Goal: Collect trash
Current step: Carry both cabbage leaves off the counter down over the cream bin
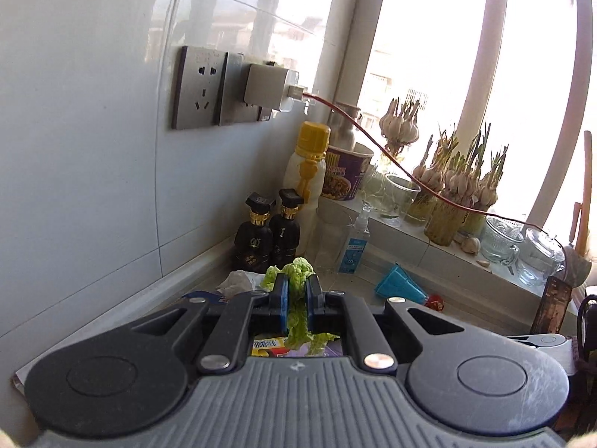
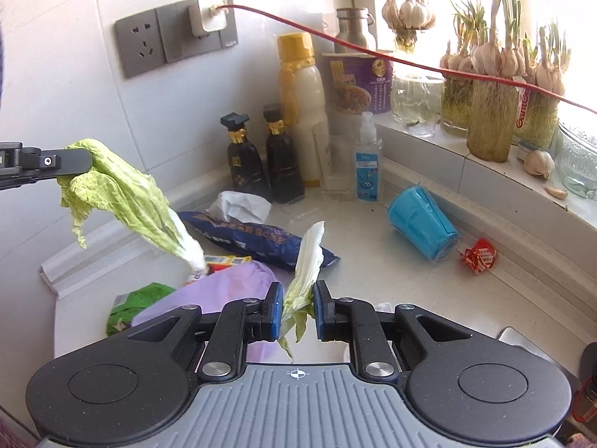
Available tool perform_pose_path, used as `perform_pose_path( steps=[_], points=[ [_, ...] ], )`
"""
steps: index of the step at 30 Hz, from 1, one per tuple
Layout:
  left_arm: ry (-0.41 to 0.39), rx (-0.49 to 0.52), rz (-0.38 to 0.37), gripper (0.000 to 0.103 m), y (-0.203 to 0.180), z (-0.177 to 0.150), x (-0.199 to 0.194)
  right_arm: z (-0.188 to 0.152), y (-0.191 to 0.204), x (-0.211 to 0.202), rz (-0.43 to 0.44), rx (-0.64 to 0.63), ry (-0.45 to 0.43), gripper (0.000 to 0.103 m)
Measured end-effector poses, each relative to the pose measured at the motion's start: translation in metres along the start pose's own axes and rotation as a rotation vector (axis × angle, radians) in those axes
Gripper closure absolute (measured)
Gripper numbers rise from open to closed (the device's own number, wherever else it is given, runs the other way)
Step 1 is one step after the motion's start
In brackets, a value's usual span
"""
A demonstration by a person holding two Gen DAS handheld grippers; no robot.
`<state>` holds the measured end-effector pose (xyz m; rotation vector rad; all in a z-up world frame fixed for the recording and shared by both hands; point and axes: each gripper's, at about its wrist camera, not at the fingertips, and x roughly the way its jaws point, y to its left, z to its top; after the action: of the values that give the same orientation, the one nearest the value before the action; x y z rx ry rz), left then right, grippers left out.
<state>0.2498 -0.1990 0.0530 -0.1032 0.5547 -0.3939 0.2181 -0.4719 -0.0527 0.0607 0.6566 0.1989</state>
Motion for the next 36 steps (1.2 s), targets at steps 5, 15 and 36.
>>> perform_pose_path(
  steps=[5, 15, 36],
  points=[
    [-0.015, -0.019, 0.01, 0.095, 0.005, -0.005, -0.025, -0.005, 0.017, -0.017, 0.034, -0.014, -0.001, 0.087],
    [0.015, -0.101, 0.057, 0.095, 0.026, -0.033, -0.067, -0.016, 0.045, -0.034, 0.08, -0.048, 0.04, 0.087],
    [-0.02, -0.296, 0.26, 0.095, 0.084, -0.08, -0.166, -0.047, 0.134, -0.051, 0.284, -0.091, 0.157, 0.087]
  ],
)
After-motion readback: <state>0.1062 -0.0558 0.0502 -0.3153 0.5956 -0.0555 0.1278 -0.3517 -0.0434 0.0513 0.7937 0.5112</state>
